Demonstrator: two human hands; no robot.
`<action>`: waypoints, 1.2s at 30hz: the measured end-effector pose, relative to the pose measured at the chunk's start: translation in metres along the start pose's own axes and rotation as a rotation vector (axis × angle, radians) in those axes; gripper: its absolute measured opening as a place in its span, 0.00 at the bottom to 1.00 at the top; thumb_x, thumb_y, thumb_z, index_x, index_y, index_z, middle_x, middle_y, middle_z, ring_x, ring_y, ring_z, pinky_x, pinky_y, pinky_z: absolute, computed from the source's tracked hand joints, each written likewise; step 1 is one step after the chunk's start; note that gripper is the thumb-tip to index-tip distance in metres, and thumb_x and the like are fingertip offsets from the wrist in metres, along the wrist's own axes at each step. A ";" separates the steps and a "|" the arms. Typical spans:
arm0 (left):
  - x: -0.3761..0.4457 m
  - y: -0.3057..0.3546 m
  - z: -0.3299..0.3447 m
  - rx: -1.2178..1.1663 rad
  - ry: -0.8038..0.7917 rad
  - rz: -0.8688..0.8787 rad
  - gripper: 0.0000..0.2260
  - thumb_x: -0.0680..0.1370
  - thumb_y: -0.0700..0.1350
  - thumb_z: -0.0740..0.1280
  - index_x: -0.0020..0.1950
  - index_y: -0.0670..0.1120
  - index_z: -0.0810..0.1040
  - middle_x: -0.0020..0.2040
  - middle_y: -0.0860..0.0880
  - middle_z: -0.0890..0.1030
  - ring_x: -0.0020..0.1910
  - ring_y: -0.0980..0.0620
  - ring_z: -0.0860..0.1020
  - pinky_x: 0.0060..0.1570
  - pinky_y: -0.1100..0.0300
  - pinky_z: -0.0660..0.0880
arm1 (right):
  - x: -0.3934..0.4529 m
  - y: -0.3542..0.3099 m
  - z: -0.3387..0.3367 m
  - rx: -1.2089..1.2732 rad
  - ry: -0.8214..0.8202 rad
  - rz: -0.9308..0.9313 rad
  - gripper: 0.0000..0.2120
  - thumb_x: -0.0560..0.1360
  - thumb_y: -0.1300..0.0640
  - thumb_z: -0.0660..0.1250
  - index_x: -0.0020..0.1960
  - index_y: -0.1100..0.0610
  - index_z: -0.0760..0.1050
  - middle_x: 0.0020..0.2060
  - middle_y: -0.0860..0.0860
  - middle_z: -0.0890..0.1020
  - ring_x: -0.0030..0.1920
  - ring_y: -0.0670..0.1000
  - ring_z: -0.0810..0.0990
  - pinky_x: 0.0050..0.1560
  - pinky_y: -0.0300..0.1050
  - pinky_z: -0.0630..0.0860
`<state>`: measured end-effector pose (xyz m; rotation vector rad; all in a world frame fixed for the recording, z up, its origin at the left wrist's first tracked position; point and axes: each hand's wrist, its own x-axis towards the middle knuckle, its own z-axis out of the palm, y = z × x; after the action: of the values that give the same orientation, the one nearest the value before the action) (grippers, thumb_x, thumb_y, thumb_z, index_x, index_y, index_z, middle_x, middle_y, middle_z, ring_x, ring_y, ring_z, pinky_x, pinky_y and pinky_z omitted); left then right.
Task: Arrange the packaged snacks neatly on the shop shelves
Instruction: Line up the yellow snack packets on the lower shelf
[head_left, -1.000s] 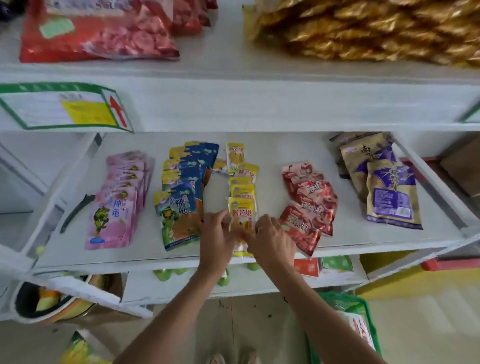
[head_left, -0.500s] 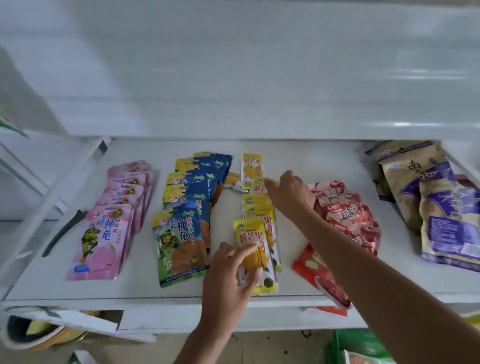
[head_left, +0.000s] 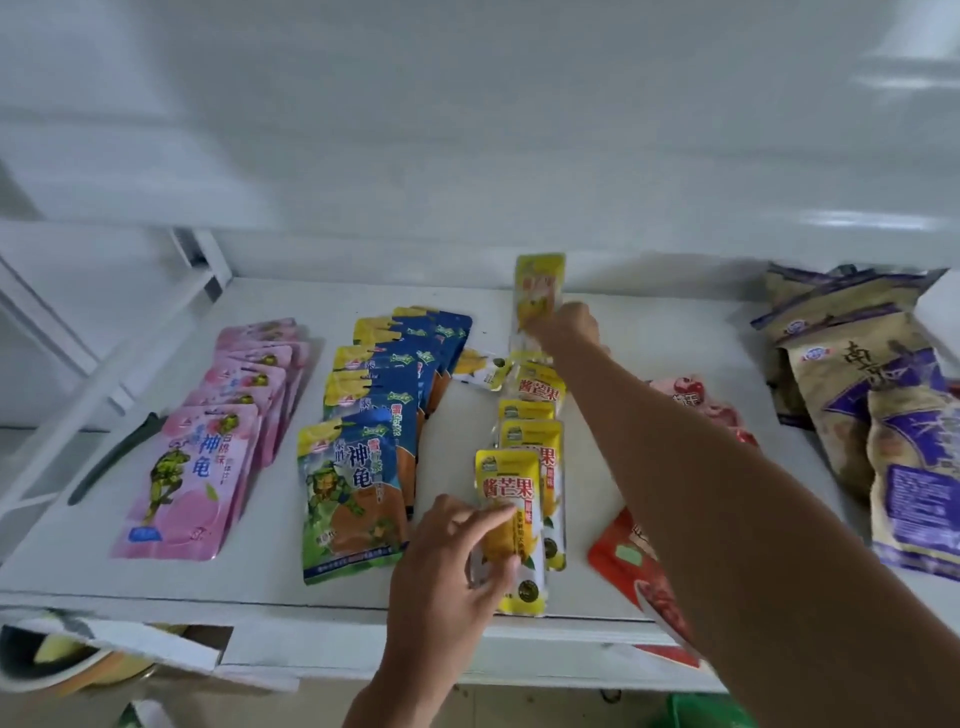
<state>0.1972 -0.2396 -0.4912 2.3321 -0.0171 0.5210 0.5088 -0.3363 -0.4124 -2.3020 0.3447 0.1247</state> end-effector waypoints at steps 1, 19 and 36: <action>0.001 0.000 0.001 0.007 0.005 0.001 0.20 0.78 0.61 0.68 0.70 0.61 0.78 0.51 0.62 0.73 0.49 0.62 0.75 0.43 0.72 0.73 | 0.005 0.000 -0.010 0.080 0.066 -0.028 0.21 0.73 0.43 0.72 0.60 0.55 0.80 0.56 0.55 0.85 0.59 0.59 0.83 0.64 0.55 0.76; -0.052 0.145 -0.128 -0.758 -0.219 -0.401 0.05 0.84 0.55 0.64 0.53 0.59 0.80 0.45 0.67 0.85 0.45 0.70 0.81 0.44 0.70 0.72 | -0.380 0.119 -0.122 0.428 -0.284 -0.359 0.11 0.80 0.54 0.73 0.46 0.61 0.83 0.34 0.57 0.84 0.33 0.50 0.75 0.36 0.48 0.70; -0.219 0.245 -0.270 -0.881 -0.062 -0.449 0.13 0.75 0.50 0.78 0.52 0.42 0.85 0.49 0.39 0.86 0.50 0.36 0.86 0.53 0.35 0.82 | -0.634 0.124 -0.179 0.646 -0.274 -0.442 0.08 0.82 0.57 0.70 0.51 0.62 0.83 0.35 0.51 0.84 0.32 0.48 0.75 0.33 0.39 0.70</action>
<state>-0.1414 -0.2680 -0.2353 1.4227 0.2032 0.1520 -0.1376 -0.4158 -0.2531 -1.6419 -0.2420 0.0867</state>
